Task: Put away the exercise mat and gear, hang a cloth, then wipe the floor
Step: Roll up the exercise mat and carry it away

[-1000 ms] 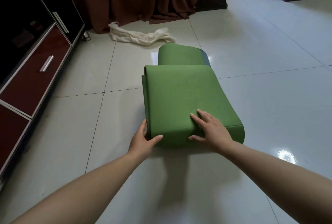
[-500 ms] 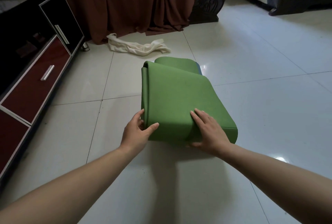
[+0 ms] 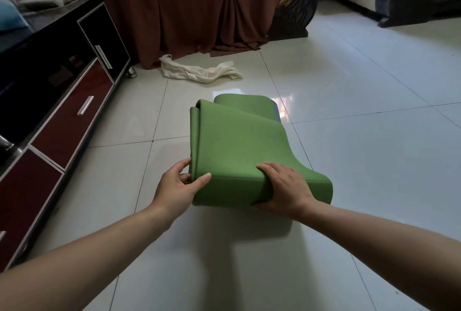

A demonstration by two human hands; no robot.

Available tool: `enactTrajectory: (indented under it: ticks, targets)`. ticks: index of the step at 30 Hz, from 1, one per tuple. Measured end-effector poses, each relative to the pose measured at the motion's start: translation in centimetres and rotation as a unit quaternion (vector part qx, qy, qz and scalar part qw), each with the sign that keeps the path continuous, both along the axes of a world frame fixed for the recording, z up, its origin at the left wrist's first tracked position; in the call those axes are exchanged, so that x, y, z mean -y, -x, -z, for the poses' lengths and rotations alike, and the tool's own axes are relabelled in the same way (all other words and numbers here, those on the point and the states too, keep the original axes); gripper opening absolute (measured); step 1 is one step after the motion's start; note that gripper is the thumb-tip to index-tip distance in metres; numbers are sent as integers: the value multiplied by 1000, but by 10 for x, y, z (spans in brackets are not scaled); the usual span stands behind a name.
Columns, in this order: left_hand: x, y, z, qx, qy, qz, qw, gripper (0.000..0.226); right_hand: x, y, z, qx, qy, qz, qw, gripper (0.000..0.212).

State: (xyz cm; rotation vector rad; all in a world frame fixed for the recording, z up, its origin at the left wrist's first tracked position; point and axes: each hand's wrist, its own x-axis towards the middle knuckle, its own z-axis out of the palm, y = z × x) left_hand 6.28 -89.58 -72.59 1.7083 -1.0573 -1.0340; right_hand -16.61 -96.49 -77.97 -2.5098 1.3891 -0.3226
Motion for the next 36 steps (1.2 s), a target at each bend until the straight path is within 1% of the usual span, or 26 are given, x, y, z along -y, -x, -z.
enactTrajectory:
  ticks: [3, 6, 10, 13, 15, 17, 20, 23, 26, 31, 36]
  targets:
    - [-1, 0, -23, -1, 21, 1, 1000, 53, 0, -1, -17, 29, 16, 0, 999, 82]
    - [-3, -6, -51, 9, 61, 4, 998, 51, -3, -1, -41, 51, 38, -3, 998, 80]
    - [-4, -6, -67, 36, 108, 15, 993, 64, 1, 0, -69, 58, 42, 8, 997, 81]
    - [-6, -2, -56, 52, 96, 59, 992, 80, 9, 1, -78, 50, 22, 21, 998, 83]
    - [-5, -4, -43, 83, 87, 67, 990, 83, 9, 0, -79, 41, 8, 26, 999, 83]
    - [-4, -10, -34, 99, 87, 52, 990, 82, 9, -4, -76, 44, -4, 30, 999, 85]
    - [-1, -16, -26, 98, 84, 10, 992, 73, 8, -16, -71, 46, 0, 26, 999, 91]
    - [3, -21, -22, 82, 83, -33, 993, 66, 3, -27, -65, -8, 11, -14, 1000, 101]
    - [5, -23, -23, 83, 73, -41, 993, 62, 2, -34, -60, -53, 5, -38, 998, 112]
    - [-7, -26, -26, 94, 46, -28, 994, 61, 3, -34, -62, -13, -25, -69, 997, 119]
    - [-20, -38, -33, 102, 64, -34, 992, 65, -2, -42, -61, 13, -35, -89, 995, 114]
